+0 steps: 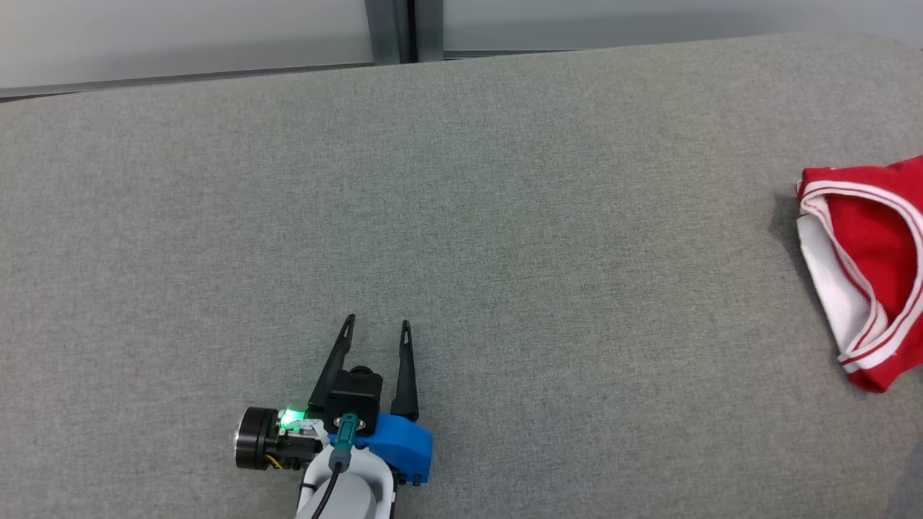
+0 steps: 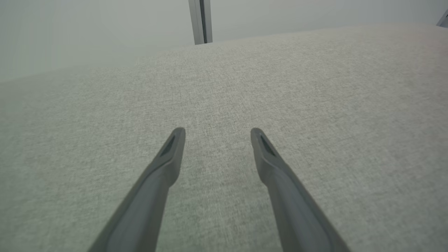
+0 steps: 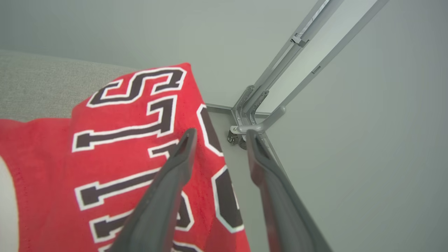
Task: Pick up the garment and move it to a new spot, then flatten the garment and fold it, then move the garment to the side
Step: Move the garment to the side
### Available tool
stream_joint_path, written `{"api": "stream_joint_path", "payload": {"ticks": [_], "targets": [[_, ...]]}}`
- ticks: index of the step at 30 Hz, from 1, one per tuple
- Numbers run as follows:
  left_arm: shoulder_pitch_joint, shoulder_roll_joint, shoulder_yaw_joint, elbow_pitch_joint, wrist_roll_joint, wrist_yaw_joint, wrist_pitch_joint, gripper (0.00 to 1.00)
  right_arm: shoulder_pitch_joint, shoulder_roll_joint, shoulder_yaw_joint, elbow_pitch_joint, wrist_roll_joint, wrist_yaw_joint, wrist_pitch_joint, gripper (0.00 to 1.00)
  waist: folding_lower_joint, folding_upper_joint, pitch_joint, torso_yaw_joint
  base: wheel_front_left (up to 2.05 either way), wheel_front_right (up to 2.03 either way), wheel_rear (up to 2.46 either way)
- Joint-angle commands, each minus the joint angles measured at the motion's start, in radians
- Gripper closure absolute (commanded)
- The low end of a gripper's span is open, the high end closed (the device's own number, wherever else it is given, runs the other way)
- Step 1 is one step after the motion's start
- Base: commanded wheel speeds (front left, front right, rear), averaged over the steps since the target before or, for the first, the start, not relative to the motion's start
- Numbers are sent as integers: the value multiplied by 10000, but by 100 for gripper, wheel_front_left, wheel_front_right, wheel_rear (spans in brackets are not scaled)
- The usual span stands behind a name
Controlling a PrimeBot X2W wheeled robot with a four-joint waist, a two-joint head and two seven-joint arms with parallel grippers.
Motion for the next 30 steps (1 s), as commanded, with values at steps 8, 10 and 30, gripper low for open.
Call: {"api": "stream_joint_path", "payload": {"ticks": [8,10,30], "targets": [[325,8,832,-283,121,151,-21,0,866,1485,-1842,-2721,137,-4,-49,0,-2,0,-542,81,0,0,0],[461,7,1116,-359,214,135,-22,0,1318,2069,-1989,-3590,382,-4,-48,0,-2,0,-688,115,0,0,0],[1584,3,2757,-610,742,-475,-22,0,5395,6076,-1580,-6557,284,-3,-49,0,-2,0,-2079,1196,0,0,0]]}}
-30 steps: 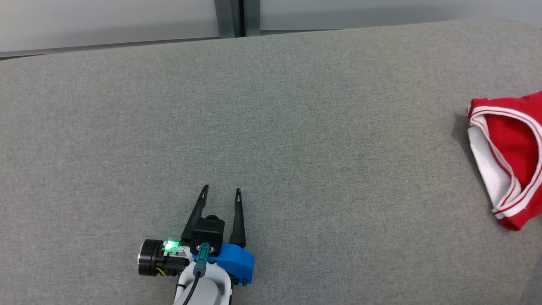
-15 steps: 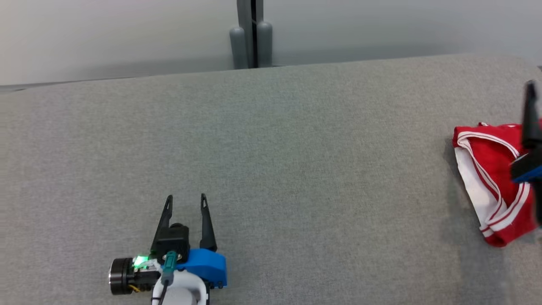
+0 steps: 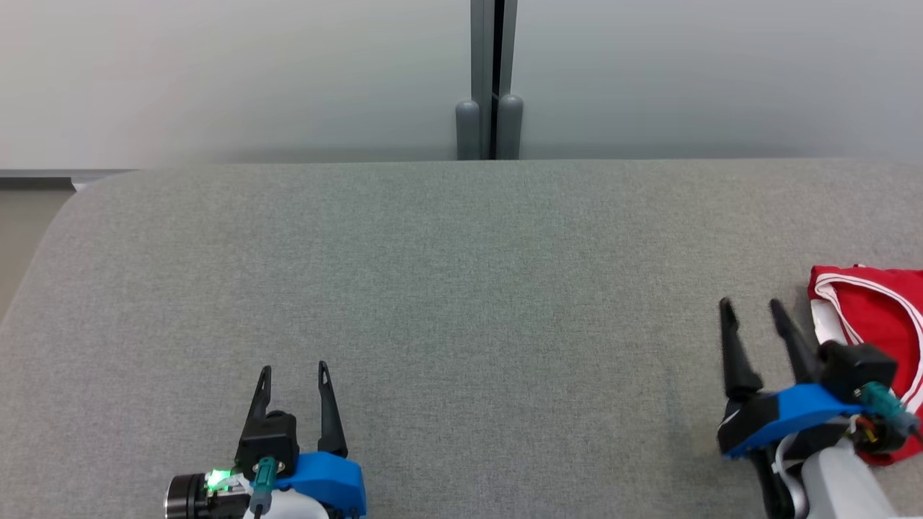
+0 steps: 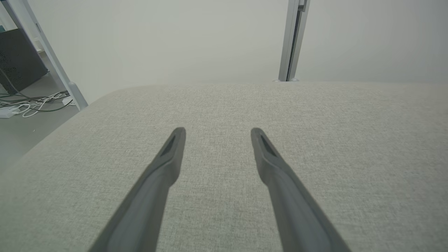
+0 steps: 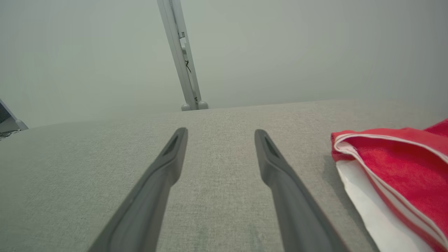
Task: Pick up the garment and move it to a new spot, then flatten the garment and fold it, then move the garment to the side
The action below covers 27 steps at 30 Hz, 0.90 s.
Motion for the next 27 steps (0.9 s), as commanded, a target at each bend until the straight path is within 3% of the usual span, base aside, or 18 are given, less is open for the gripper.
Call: {"api": "stream_joint_path", "payload": {"ticks": [1,12,26,27], "targets": [[76,3,62,-11,67,-47,-24,0,192,41,44,2,-94,1,-48,0,1,0,-55,1,0,0,0],[661,6,537,-65,356,-425,-23,0,936,540,216,125,-917,1,-48,0,1,0,-884,120,0,0,0],[968,3,1099,-373,233,-1058,-23,0,809,614,388,-68,-683,1,-48,0,1,0,-1211,-96,0,0,0],[950,0,1056,-290,242,-1058,3,100,866,604,382,12,-712,0,2,100,1,0,-1215,-94,0,0,0]]}}
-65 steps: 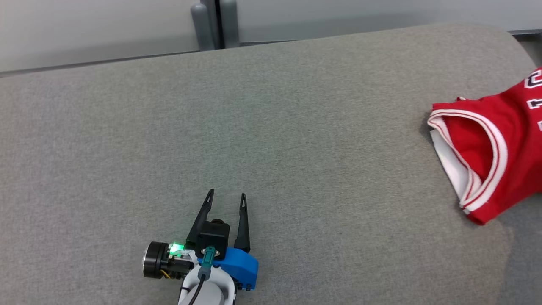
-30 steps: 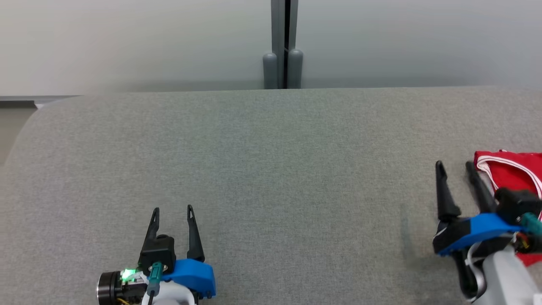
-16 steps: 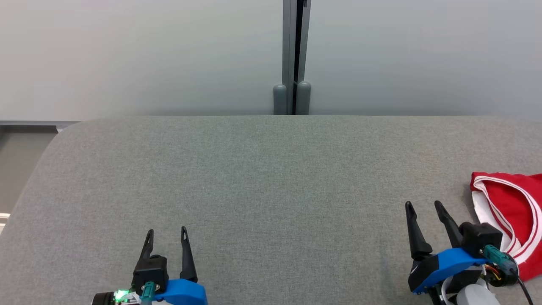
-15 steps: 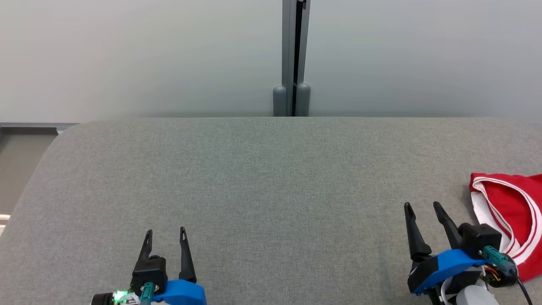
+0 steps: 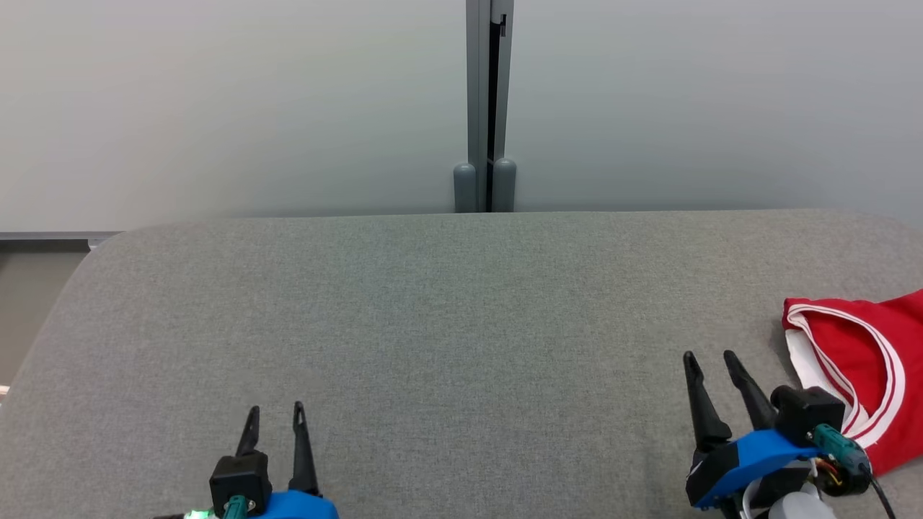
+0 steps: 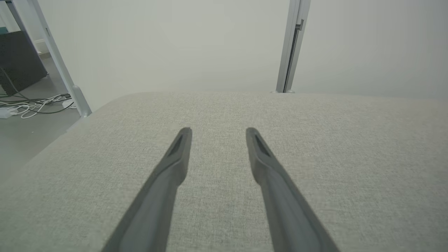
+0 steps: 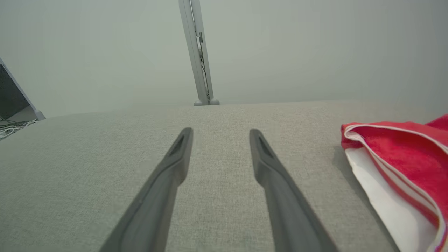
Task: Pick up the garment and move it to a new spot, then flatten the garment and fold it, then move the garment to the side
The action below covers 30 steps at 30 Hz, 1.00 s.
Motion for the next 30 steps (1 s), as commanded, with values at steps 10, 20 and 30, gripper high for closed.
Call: {"api": "stream_joint_path", "payload": {"ticks": [10,20,30], "targets": [[67,-2,289,125,-1287,-248,442,100,174,25,-197,93,1257,0,469,100,0,0,21,-17,0,0,0],[-20,-1,591,-232,-3155,-602,863,100,333,21,-249,-381,3121,0,864,100,0,0,55,-42,0,0,0],[-117,0,895,-516,-4815,-918,1269,100,424,17,-350,-750,4767,0,1267,100,0,0,90,-68,0,0,0]]}}
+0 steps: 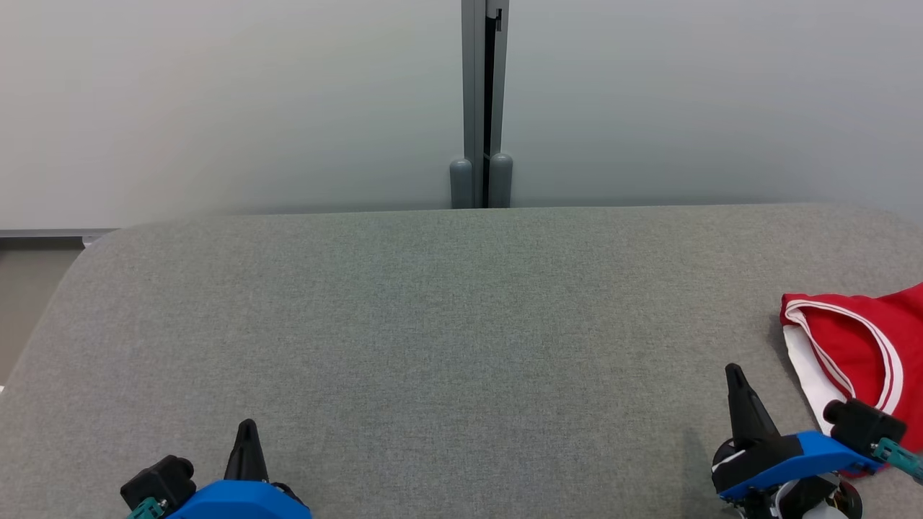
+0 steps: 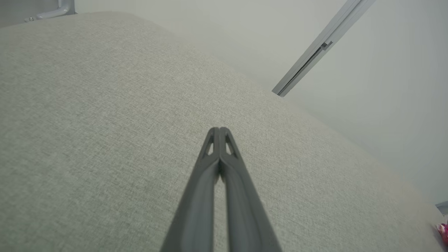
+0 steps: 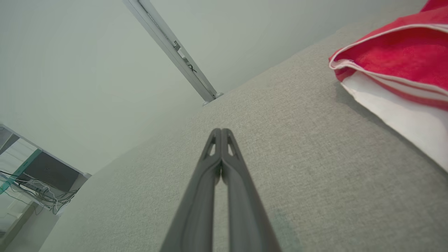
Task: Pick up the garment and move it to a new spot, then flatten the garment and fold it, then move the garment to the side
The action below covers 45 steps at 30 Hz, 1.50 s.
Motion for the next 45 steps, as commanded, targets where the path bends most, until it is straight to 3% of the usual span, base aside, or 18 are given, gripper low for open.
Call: {"api": "stream_joint_path", "payload": {"ticks": [1,20,45], "targets": [[-303,2,94,-211,-370,-84,78,100,-44,-40,-59,-250,390,0,89,100,0,-1,4,-3,0,0,0],[-481,4,608,-647,-3020,-592,752,100,82,-47,-241,-809,3017,0,757,100,0,-1,69,-52,0,0,0],[-660,5,1132,-1084,-5726,-1117,1443,100,236,-54,-433,-1375,5699,1,1452,100,0,-1,151,-113,0,0,0]]}}
